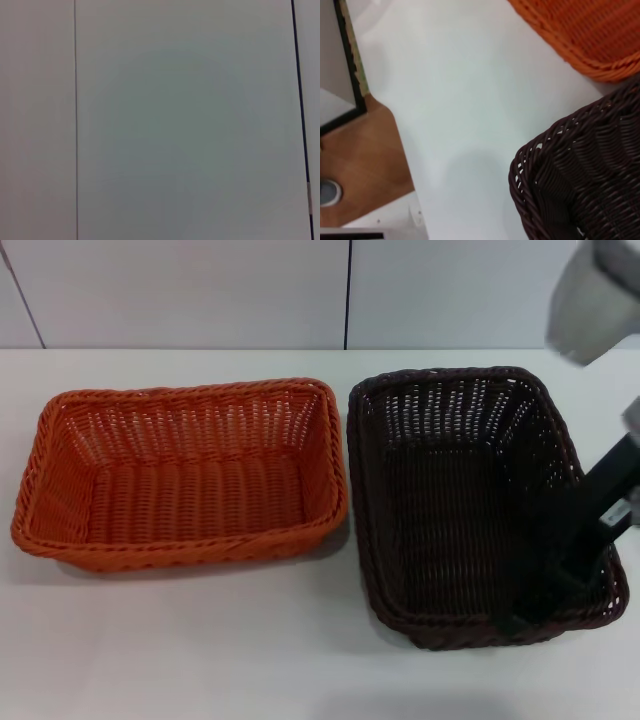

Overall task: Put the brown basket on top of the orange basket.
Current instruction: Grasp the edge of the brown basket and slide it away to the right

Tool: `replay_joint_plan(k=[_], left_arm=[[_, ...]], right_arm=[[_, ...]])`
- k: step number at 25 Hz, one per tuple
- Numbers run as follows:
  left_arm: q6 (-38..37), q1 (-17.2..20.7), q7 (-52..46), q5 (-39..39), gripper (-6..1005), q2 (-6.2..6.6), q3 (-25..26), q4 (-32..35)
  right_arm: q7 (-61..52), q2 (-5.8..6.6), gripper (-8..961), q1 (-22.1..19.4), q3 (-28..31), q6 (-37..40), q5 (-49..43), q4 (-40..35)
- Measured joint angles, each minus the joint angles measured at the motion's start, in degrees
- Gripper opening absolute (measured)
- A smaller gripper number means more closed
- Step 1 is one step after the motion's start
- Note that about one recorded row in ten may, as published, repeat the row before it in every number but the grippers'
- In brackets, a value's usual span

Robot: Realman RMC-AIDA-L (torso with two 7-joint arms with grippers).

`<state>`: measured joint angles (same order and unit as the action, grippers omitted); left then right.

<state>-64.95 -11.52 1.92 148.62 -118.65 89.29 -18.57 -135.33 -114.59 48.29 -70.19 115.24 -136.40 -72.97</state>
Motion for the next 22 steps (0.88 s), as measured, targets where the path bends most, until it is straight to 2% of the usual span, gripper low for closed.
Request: replay_joint_plan(k=[3,5,10,13,22], left_arm=[[0.0,0.1,-0.2,0.0,807,0.00,0.0,0.1],[0.0,0.1,-0.2,0.0,807,-0.01,0.0,0.1],[0.0,0.0,-0.2,0.0,807,0.00,0.0,0.1],[0.0,0.0,-0.2,0.0,807,0.00,0.1,0.1],[0.1,-0.1,-0.3,0.0,807,0.16,0.1,0.1]], right_arm=[[0.0,-0.94,772,0.5,-2.6,-2.9,-2.0,1.8],[-0.3,-2.03,772,1.1,-3.3,-4.7,-3.9,3.1],[-0.4,-3.84,772,1.8,-5.0,-5.7,-5.8,5.1],[-1.0,-4.25,772,1.9,-7.0,-5.8,-6.1,6.0],[-3.4,-4.39,771,1.3,-10.4,-7.9,-6.2,8.0]])
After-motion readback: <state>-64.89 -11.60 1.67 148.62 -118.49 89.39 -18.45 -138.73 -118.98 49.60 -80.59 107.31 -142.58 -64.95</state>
